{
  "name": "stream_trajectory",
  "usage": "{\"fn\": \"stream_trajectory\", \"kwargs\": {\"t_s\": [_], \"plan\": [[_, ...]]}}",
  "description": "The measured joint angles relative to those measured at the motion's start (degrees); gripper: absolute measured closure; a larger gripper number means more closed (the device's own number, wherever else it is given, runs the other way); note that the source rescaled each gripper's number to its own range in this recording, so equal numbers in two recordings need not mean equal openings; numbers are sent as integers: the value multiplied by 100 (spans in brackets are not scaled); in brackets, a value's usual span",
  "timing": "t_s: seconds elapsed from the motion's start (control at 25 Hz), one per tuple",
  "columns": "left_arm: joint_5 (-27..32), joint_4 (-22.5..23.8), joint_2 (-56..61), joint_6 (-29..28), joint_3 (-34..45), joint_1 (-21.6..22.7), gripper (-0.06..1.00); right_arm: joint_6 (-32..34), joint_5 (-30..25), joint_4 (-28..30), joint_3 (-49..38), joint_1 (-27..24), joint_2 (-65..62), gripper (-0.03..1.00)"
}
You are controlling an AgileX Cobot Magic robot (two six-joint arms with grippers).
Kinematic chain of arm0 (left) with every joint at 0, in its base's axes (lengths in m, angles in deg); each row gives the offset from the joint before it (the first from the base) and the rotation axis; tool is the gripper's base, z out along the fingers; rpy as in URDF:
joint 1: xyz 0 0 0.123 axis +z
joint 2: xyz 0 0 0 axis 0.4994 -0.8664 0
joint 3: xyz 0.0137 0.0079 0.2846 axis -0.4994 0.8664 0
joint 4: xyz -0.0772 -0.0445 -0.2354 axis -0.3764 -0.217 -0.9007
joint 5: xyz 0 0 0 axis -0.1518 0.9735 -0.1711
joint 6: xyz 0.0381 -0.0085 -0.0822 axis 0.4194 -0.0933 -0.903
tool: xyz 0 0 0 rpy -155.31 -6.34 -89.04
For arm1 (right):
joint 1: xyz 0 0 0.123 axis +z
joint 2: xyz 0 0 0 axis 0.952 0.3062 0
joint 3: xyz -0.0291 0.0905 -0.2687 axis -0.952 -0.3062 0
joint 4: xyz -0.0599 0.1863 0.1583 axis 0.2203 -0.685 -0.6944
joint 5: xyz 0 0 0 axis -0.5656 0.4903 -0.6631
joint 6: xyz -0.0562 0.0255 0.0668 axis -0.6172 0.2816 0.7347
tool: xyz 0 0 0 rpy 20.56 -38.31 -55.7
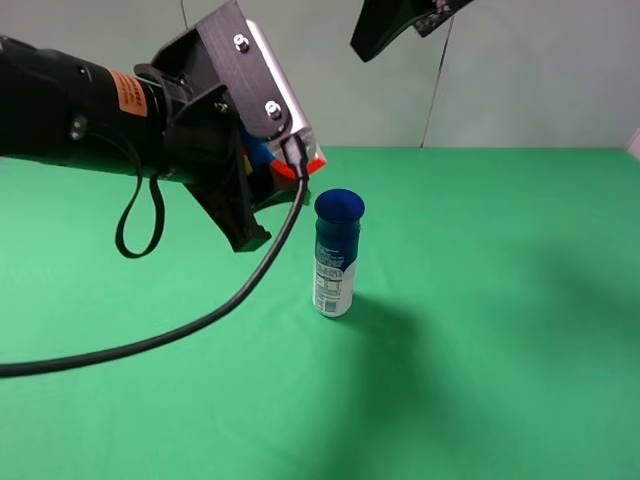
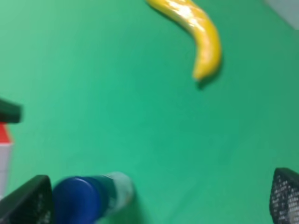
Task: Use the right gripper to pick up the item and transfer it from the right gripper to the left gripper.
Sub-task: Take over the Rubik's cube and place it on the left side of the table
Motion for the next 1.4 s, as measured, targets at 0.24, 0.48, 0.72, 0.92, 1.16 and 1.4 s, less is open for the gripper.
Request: {"fn": "stream_trajectory", "kwargs": {"t_s": [0.24, 0.48, 0.72, 0.92, 1.16, 1.4], "plan": [[251, -289, 112, -237, 0, 0, 94, 142, 0, 552, -160, 0, -407, -3], [742, -504, 361, -255, 0, -12, 94, 147, 62, 908, -1085, 0, -1241, -3], [1024, -1110, 604, -98, -18, -12, 94, 147, 650, 1099, -2427, 0, -2367, -3], [1513, -1896, 627, 693, -152, -14, 94, 269, 1011, 1172, -3633, 0, -3355, -3], [1745, -2888, 627, 1779, -191, -14, 94, 754, 1471, 1183, -5057, 0, -4637, -3], [1773, -3149, 627, 2118, -191, -14, 94, 1330, 1771, 1189, -6344, 0, -6016, -3]]}}
